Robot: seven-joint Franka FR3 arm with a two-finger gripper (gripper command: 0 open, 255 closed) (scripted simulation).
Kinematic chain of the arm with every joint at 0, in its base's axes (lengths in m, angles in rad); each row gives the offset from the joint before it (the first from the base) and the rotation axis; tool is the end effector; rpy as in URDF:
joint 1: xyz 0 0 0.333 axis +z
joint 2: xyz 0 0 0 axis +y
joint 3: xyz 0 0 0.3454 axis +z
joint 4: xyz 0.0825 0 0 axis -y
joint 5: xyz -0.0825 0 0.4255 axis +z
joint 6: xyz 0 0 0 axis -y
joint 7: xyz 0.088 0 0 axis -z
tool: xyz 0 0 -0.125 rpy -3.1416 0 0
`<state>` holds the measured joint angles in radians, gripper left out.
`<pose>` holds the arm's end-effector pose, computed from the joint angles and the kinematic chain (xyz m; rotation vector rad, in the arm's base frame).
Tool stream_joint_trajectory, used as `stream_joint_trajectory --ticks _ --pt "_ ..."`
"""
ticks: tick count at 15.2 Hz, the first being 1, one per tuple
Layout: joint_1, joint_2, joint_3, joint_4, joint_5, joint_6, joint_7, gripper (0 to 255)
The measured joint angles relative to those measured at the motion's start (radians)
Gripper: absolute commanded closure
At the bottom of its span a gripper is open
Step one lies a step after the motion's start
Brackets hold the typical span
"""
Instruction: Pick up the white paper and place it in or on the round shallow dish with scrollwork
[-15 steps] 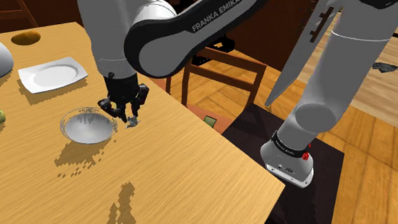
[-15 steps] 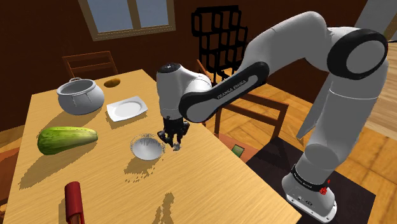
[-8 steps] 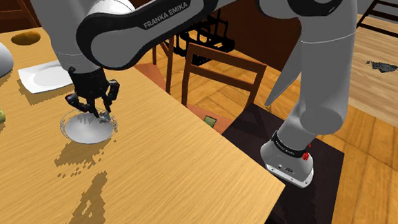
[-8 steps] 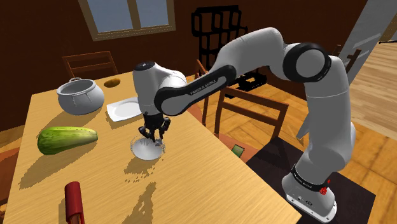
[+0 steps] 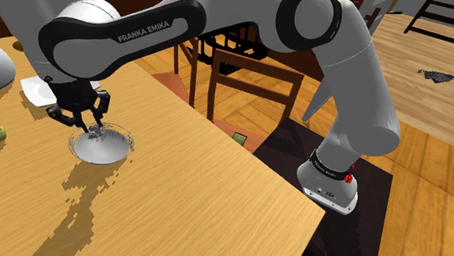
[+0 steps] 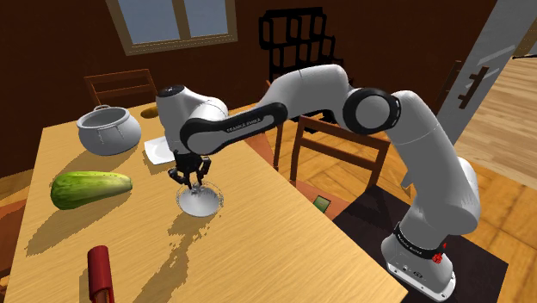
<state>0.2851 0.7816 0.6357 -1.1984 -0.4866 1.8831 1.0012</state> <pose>0.6217 0.5126 0.3668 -3.1261 0.1463 -0.0812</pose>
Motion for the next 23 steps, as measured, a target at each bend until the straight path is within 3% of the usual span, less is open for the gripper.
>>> stream_joint_trajectory --ticks 14,15,23 --pt "0.001 0.044 -0.018 -0.043 -0.024 0.081 0.016 255" --pt "0.001 0.044 -0.018 -0.043 -0.024 0.081 0.016 0" --pt "-0.001 0.028 -0.011 -0.028 -0.015 0.053 0.009 0"
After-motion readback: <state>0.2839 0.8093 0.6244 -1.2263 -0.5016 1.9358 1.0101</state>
